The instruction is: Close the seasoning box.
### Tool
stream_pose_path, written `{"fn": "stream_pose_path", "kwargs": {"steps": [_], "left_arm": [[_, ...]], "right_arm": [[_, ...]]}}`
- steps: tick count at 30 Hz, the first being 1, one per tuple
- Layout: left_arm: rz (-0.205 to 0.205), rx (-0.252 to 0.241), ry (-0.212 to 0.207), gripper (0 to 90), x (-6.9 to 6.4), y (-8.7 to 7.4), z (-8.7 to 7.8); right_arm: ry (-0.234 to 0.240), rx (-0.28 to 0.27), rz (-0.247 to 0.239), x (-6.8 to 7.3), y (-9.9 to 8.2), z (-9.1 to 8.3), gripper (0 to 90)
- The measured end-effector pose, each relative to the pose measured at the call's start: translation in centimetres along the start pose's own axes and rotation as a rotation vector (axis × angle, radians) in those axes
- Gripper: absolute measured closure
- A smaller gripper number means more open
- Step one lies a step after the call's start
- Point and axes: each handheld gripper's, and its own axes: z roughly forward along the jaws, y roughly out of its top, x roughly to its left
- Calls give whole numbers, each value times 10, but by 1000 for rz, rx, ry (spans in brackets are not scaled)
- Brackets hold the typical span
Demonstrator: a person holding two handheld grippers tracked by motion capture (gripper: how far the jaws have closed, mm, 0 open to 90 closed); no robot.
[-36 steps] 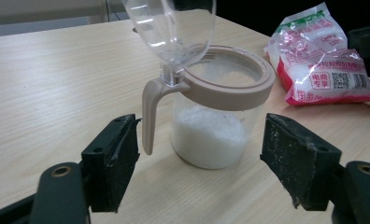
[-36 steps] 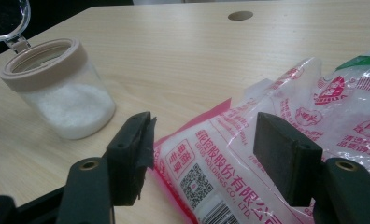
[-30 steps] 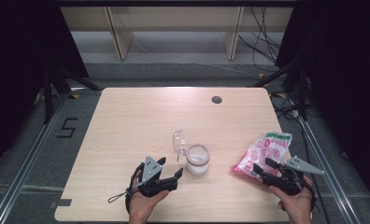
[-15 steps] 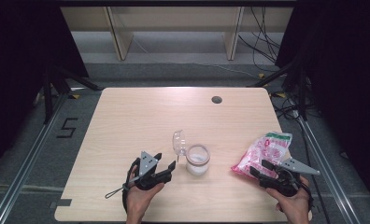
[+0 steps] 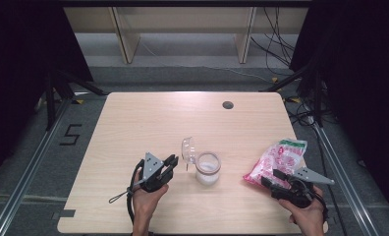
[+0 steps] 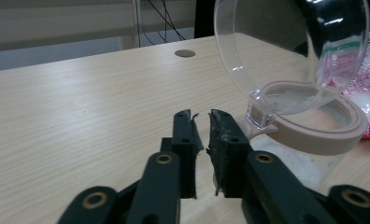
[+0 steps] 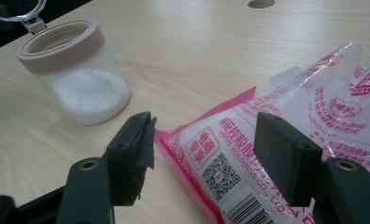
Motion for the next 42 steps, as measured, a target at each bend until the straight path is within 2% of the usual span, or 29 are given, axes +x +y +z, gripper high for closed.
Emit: {"fn": "stream_pose_path", "kwargs": {"steps": [2,5,6,7,8,9,11,12,13,15,17,22,28,30,32,42], "left_arm": [[-2,-1,-3,862,-1,1,1],[18,5,-10,891,-2,2,2],[9,3,-14,892,-4,3,2],[27,4,-14,892,-4,4,2],[20,1,-12,893,-6,5,2],[36,1,-16,892,-5,6,2],[31,0,-14,892,-7,7,3],[46,-4,-21,892,-7,8,3],[36,-6,-26,892,-8,8,3],[56,-7,-23,892,-9,10,2],[50,-16,-27,891,-11,12,2],[70,-21,-33,891,-12,15,2],[58,-28,-46,889,-13,16,3],[69,-28,-43,890,-14,17,3],[59,-36,-47,890,-15,18,3],[76,-36,-53,890,-20,22,4]], "right_arm": [[0,1,0,1,0,0,383],[5,4,10,2,0,0,383],[8,0,10,2,0,1,383],[-4,-1,-5,1,0,0,384],[-3,0,-6,1,0,0,384],[-4,-2,-8,1,0,0,384],[-3,-3,-14,1,0,0,383],[-2,-3,-15,1,0,0,384],[-1,-4,-16,1,0,0,384],[0,-3,-15,1,0,0,384],[5,-4,-11,2,0,0,384],[7,-2,-10,2,0,0,385],[9,-4,-10,2,0,0,385],[6,-6,-13,1,0,0,385],[9,4,-8,2,0,0,385],[12,2,-8,2,-1,0,385]]}}
